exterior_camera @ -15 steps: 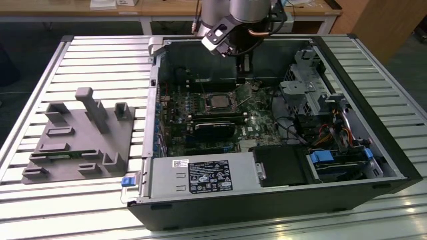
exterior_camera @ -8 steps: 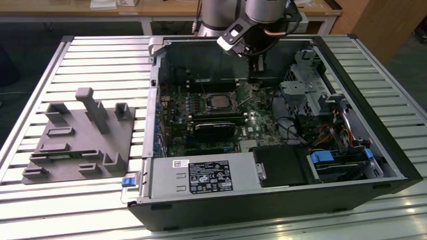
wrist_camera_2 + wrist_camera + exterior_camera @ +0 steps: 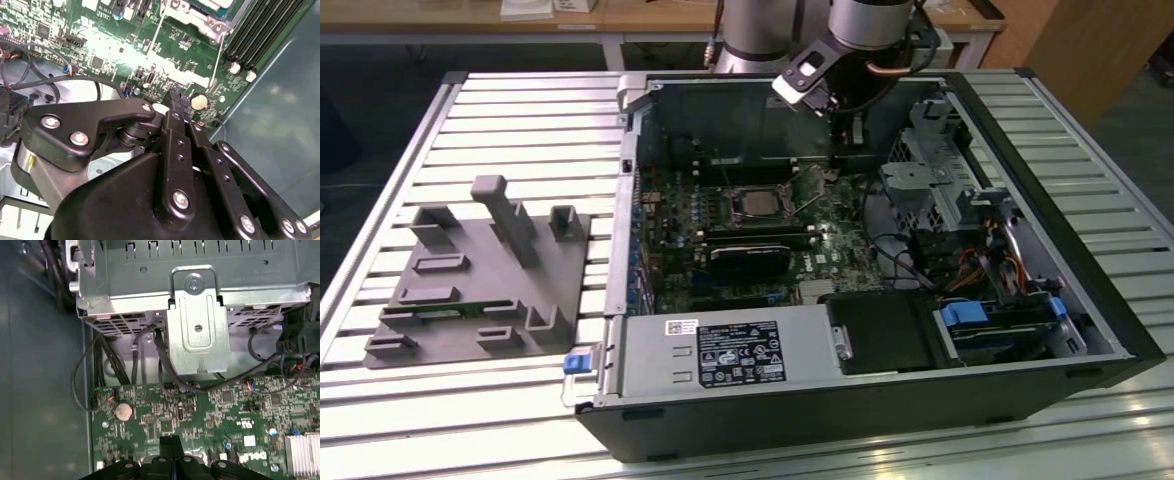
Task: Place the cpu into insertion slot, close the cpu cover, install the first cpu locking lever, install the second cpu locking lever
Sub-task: 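Close the cpu cover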
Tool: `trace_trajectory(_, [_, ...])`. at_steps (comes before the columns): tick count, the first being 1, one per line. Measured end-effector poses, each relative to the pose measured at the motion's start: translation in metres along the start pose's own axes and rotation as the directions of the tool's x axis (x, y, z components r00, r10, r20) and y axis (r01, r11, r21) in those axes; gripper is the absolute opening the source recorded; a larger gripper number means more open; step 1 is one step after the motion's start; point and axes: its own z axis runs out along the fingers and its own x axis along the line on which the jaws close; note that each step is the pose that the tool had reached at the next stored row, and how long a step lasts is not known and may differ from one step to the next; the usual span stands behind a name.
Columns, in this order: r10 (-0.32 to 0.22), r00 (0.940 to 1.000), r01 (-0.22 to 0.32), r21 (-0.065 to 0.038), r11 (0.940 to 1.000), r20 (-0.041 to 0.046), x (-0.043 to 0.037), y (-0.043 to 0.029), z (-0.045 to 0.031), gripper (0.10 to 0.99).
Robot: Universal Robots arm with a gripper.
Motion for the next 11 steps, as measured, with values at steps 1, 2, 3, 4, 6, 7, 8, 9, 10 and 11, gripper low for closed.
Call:
trace_trajectory(1, [0.0,1.0,0.0,0.001,1.0,0.0002,0.0001,0.0014,0.0014,0.106])
trace_trajectory(2, [0.0,1.0,0.0,0.003,1.0,0.0002,0.0002,0.0027,0.0031,0.106])
trace_trajectory(3, [0.0,1.0,0.0,0.004,1.0,0.0003,0.0003,0.0037,0.0049,0.106])
trace_trajectory(4, [0.0,1.0,0.0,0.006,1.0,0.0005,0.0004,0.0045,0.0067,0.106])
trace_trajectory(6, [0.0,1.0,0.0,0.008,1.0,0.0006,0.0004,0.0056,0.0106,0.106])
trace_trajectory(7, [0.0,1.0,0.0,0.009,1.0,0.0007,0.0004,0.006,0.0124,0.106])
trace_trajectory(8, [0.0,1.0,0.0,0.011,0.9999,0.0009,0.0004,0.0062,0.0142,0.106])
trace_trajectory(9, [0.0,1.0,0.0,0.012,0.9999,0.0011,0.0004,0.0065,0.016,0.106])
trace_trajectory(10, [0.0,1.0,0.0,0.013,0.9999,0.0012,0.0004,0.0066,0.0178,0.106])
trace_trajectory(11, [0.0,1.0,0.0,0.014,0.9999,0.0013,0.0004,0.0067,0.0197,0.106])
